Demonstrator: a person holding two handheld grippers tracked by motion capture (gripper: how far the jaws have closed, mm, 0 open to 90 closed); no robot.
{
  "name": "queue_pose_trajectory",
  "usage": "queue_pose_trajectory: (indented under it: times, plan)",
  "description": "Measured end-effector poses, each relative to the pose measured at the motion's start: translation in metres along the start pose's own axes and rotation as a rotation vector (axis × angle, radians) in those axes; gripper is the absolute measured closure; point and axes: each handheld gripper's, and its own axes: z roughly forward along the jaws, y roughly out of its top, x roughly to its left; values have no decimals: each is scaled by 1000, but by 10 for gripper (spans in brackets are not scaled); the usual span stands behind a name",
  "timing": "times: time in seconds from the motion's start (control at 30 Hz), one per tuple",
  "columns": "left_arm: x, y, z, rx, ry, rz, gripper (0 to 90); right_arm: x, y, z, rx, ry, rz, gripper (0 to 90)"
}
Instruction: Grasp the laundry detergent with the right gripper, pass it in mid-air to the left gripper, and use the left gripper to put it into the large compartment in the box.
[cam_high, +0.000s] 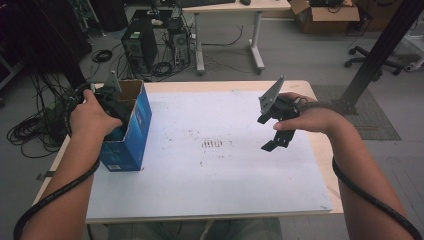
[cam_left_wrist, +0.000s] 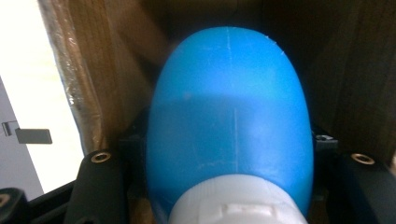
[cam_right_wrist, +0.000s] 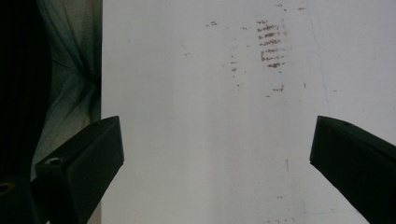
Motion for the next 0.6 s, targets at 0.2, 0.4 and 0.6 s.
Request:
queue_pose_trajectory:
  times: [0.2, 0.4, 0.6]
  plan:
    - [0, 1, 1, -2, 0, 5, 379, 0, 0, 0, -3, -1, 0, 28]
    - [0, 1, 1, -2, 0, 9, 377, 1, -3, -1, -3, -1, 5, 29]
    - [1, 1, 0, -5, 1, 8, 366, 1, -4, 0, -4, -1, 9, 29]
